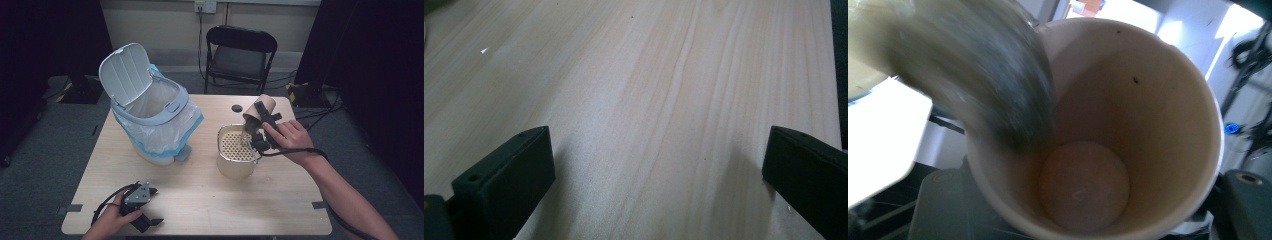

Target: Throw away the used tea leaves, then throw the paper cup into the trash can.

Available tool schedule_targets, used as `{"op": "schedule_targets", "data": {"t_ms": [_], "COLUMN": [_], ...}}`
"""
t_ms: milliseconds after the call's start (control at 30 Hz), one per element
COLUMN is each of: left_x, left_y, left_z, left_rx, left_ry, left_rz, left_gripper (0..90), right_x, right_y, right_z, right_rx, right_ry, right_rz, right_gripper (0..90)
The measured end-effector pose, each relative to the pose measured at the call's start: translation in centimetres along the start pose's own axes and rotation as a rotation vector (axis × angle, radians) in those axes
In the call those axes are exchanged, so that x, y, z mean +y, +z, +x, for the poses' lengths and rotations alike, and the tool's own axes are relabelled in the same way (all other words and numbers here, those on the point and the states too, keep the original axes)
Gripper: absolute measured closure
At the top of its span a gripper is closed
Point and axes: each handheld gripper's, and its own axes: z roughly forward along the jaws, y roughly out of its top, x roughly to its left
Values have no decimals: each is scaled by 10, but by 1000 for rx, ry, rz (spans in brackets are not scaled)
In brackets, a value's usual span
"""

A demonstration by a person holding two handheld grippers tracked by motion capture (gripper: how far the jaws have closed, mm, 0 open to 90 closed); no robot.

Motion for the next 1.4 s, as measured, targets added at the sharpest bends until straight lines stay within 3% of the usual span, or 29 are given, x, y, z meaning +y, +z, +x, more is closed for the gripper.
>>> {"op": "schedule_targets", "data": {"t_ms": [33,133,233,433,500,733,800,867,900,933,1033,1267,1400], "left_x": [0,0,0,0,0,0,0,0,0,0,0,0,0], "left_y": [0,0,0,0,0,0,0,0,0,0,0,0,0], "left_z": [0,0,0,0,0,0,0,0,0,0,0,0,0], "left_rx": [-1,-1,-1,2,-1,-2,-1,-3,-2,-1,-1,0,-1], "left_ry": [0,0,0,-1,0,0,0,0,0,-1,1,1,1], "left_rz": [0,0,1,-2,1,0,1,0,0,-2,-1,-4,-2], "left_gripper": [0,0,0,0,0,0,0,0,0,0,0,0,0], "right_x": [1,1,-2,-19,-23,-34,-37,-39,-40,-40,-41,-42,-45], "right_y": [-1,-2,-1,8,13,26,31,34,36,37,40,43,46], "right_z": [-1,-7,-11,-18,-20,-22,-22,-22,-22,-22,-24,-26,-26], "right_rx": [-40,-57,-7,209,306,475,568,610,659,667,704,739,783], "right_ry": [-41,-47,20,380,480,755,852,935,990,1019,1078,1103,1178], "right_rz": [9,13,0,-33,-35,-73,-87,-109,-116,-121,-128,-128,-144], "right_gripper": [316,316,315,309,307,301,300,298,297,295,293,291,291]}}
